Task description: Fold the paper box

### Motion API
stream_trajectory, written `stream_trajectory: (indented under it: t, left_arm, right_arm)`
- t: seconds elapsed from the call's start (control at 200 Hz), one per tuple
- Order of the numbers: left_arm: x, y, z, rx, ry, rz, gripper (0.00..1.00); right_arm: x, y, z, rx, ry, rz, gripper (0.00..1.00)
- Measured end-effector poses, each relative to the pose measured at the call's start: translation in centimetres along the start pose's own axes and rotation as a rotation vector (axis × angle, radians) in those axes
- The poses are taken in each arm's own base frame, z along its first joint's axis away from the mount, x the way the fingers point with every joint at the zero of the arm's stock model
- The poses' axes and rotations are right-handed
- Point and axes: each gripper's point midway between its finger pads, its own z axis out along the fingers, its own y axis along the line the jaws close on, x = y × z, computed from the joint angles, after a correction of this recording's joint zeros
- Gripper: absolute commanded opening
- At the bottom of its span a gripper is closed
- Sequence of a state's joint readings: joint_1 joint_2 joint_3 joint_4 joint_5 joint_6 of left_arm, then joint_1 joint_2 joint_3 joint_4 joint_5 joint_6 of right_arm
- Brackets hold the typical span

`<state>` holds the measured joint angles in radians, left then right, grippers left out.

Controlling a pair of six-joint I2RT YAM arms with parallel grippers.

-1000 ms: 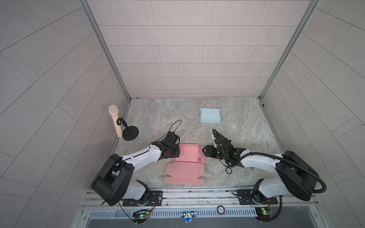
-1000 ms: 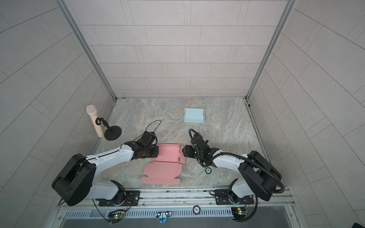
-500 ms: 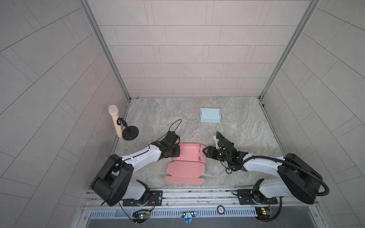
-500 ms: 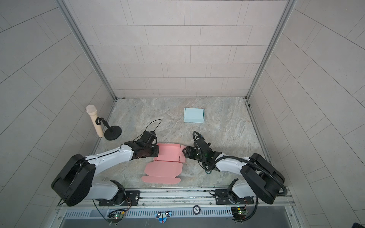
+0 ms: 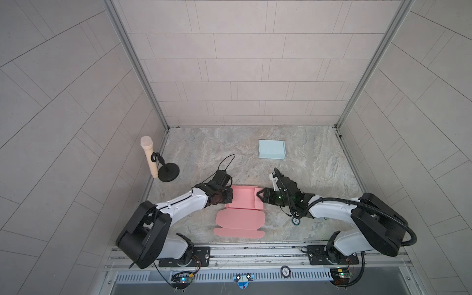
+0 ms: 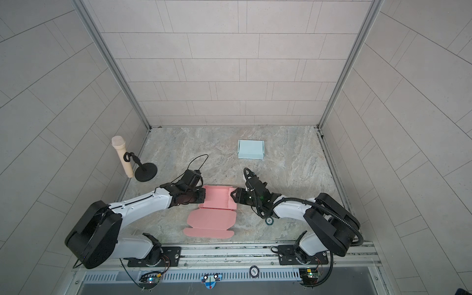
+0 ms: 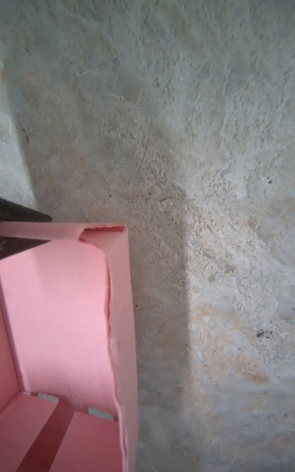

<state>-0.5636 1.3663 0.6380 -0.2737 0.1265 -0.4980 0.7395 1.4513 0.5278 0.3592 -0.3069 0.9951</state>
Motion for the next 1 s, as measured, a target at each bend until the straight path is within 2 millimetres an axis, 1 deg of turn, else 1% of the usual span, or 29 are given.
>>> stream_trajectory:
  t: [0.105,0.22,0.345,0.441,0.606,0.776,0.921,0.996]
  left_arm:
    - [0.0,0.0,0.0,0.0,-0.001,0.0,0.05]
    - [-0.1,-0.1,-0.1,0.002,-0.005,-0.002,0.05]
    - [-0.1,0.1,-0.2,-0.003,-0.01,-0.003,0.05]
    - [0.0,0.3,-0.3,-0.014,-0.012,-0.003,0.05]
    - [0.1,0.5,-0.3,-0.02,-0.012,-0.003,0.06]
    - [0.0,0.3,-0.4,-0.009,-0.022,0.0,0.06]
    - [-0.4,-0.2,-0.6,0.018,-0.045,0.002,0.06]
    - [-0.5,-0.5,-0.7,0.033,-0.054,0.005,0.06]
  right_arm:
    - [0.1,1.1,0.2,-0.005,0.008,-0.031,0.44]
    - [0.1,2.4,0.3,0.01,0.009,-0.078,0.46]
    - [0.1,3.5,0.4,0.061,0.006,-0.132,0.45]
    - [0.5,3.8,0.7,0.118,0.005,-0.17,0.45]
    - [1.1,3.2,1.5,0.255,0.017,-0.239,0.45]
    - [1.6,1.6,2.0,0.382,0.025,-0.285,0.45]
    - [2.1,0.0,2.0,0.478,0.028,-0.311,0.4]
    - [2.0,-0.4,1.8,0.52,0.02,-0.327,0.37]
